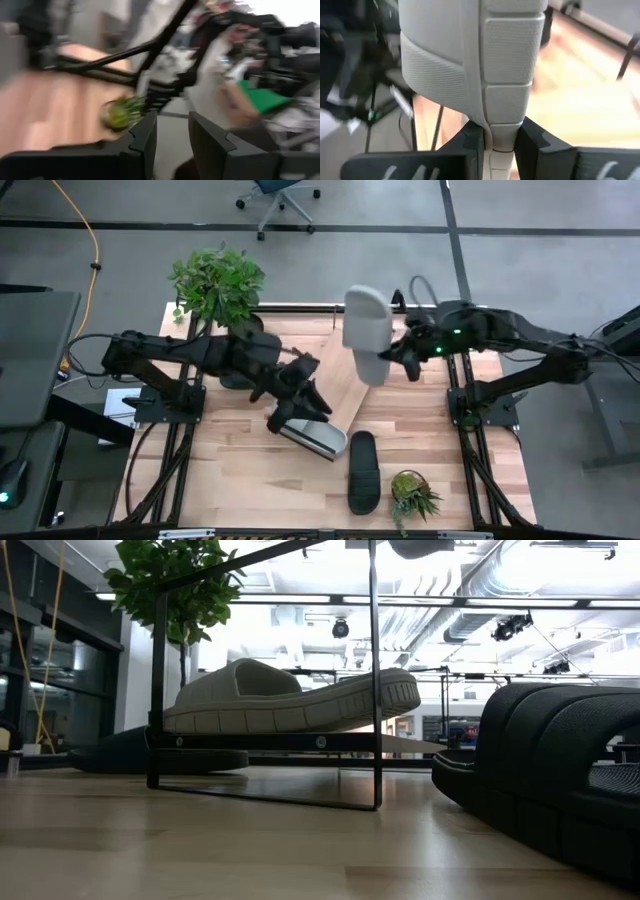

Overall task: Pick and place slides into the shelf
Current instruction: Put the gray slide on the shelf

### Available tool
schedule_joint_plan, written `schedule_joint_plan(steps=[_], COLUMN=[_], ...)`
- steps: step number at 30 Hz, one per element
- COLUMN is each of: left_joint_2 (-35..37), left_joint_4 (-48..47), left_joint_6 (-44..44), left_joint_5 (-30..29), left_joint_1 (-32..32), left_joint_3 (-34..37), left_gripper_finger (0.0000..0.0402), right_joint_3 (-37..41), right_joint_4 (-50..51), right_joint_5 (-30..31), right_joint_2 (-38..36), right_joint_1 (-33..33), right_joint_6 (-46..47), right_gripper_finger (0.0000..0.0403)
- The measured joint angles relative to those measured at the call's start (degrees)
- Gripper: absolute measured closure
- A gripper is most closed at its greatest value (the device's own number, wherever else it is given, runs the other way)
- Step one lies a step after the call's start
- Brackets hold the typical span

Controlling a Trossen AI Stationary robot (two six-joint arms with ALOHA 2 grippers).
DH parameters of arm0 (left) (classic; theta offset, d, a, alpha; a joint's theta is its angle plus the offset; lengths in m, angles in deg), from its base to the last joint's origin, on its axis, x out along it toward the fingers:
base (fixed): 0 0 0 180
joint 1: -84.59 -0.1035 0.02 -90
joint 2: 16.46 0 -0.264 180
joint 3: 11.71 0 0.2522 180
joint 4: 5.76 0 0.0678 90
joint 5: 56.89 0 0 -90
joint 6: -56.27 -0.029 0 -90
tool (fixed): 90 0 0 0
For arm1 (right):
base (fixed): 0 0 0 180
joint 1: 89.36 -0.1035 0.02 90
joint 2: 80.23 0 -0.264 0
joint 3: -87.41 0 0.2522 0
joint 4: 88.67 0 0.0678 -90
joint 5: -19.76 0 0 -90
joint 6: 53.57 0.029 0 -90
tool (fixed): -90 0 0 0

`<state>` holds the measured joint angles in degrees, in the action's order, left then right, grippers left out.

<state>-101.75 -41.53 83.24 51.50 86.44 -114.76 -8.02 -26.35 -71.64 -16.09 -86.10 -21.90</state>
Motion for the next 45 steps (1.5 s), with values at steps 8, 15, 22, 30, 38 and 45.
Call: schedule_joint_plan(steps=[8, 15, 22, 30, 38, 45], left_joint_2=[2.4, 5.4, 6.6, 6.5, 6.5, 6.5], left_joint_4=[-8.1, -13.6, -17.8, -20.5, -22.8, -23.4], left_joint_6=[0.2, 3.3, 7.8, 11.7, 13.9, 14.0], left_joint_5=[-16.2, -29.0, -38.3, -45.2, -46.5, -46.5], left_joint_1=[7.1, 13.4, 19.6, 23.9, 24.9, 24.8], left_joint_3=[0.0, 0.0, -0.1, 0.2, 0.2, 0.2], left_gripper_finger=[0.0320, 0.0333, 0.0334, 0.0337, 0.0338, 0.0339], right_joint_3=[0.0, 0.0, 0.0, 0.0, 0.0, 0.0], right_joint_4=[6.8, 6.8, 6.8, 6.6, 3.9, 3.7], right_joint_5=[-10.2, -21.0, -30.5, -33.2, -35.1, -32.1], right_joint_2=[7.3, 13.6, 18.5, 24.6, 29.4, 32.7], right_joint_1=[1.5, 4.4, 7.9, 8.7, 9.0, 9.1], right_joint_6=[-6.0, -12.7, -16.4, -18.4, -19.5, -20.2], right_gripper_finger=[0.0352, 0.0352, 0.0352, 0.0352, 0.0352, 0.0352])
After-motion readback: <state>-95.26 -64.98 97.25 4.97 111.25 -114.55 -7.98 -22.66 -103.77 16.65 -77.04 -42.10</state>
